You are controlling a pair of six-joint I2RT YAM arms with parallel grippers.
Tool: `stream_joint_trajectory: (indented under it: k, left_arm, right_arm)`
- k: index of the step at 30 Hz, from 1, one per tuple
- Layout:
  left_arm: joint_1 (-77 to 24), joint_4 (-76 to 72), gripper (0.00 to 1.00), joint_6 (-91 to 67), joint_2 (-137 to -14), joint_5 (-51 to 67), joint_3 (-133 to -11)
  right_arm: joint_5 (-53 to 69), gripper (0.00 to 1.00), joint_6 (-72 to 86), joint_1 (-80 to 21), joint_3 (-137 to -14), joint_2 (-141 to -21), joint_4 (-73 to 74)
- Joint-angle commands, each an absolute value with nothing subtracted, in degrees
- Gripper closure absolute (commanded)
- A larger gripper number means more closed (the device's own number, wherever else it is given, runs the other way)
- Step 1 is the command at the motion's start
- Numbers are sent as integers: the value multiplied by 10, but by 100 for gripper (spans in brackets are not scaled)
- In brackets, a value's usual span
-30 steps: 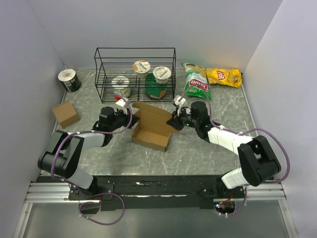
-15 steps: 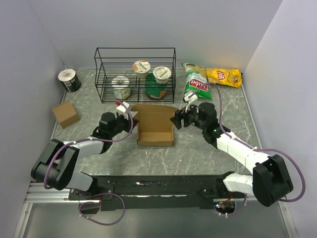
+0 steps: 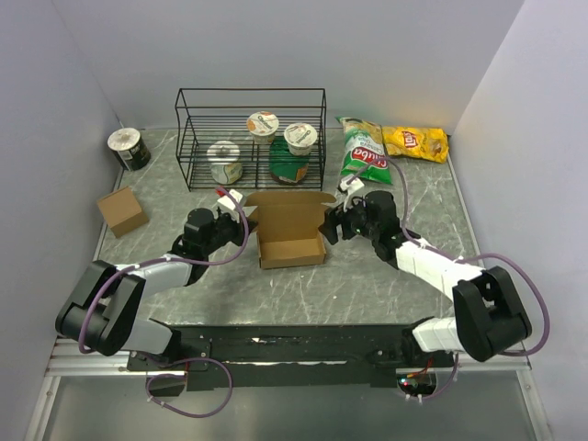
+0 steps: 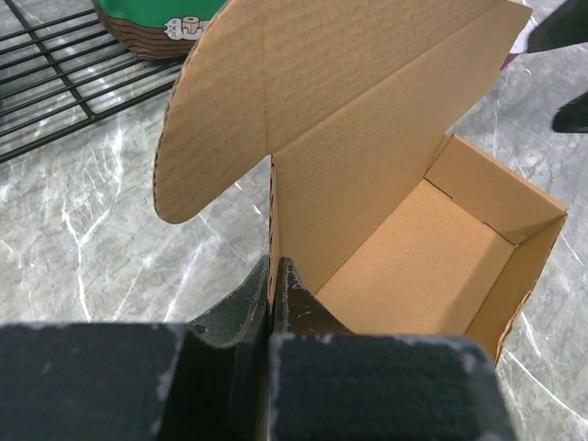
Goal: Fold the paper box
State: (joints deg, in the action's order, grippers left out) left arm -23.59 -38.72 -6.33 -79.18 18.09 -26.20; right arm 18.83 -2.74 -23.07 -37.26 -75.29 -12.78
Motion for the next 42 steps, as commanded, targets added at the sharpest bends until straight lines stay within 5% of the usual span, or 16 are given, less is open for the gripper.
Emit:
stream_joint_trajectory:
  k: [1,14,20,29,42]
  left_arm:
    - [-239,-403,97,-43,-772,192,-261]
    - [-240,-396,98,-39,-773,203,-265]
    - [-240,-391,99,-41,-774,198,-267]
    - [-250,-388,99,-50,-780,186,-277]
    - [-275,-369,99,-77,-795,136,-299]
  right_arm:
    - [213,14,-40,-213,-419,-781,-149]
    - [285,20,-29,-198,-451,-857,-179]
    - [283,51,-23,-197,-439,-850,-198]
    - [263,77,-29,-217,-418,-825,-204]
    - [139,98,-19,-305,-411,-809,-199]
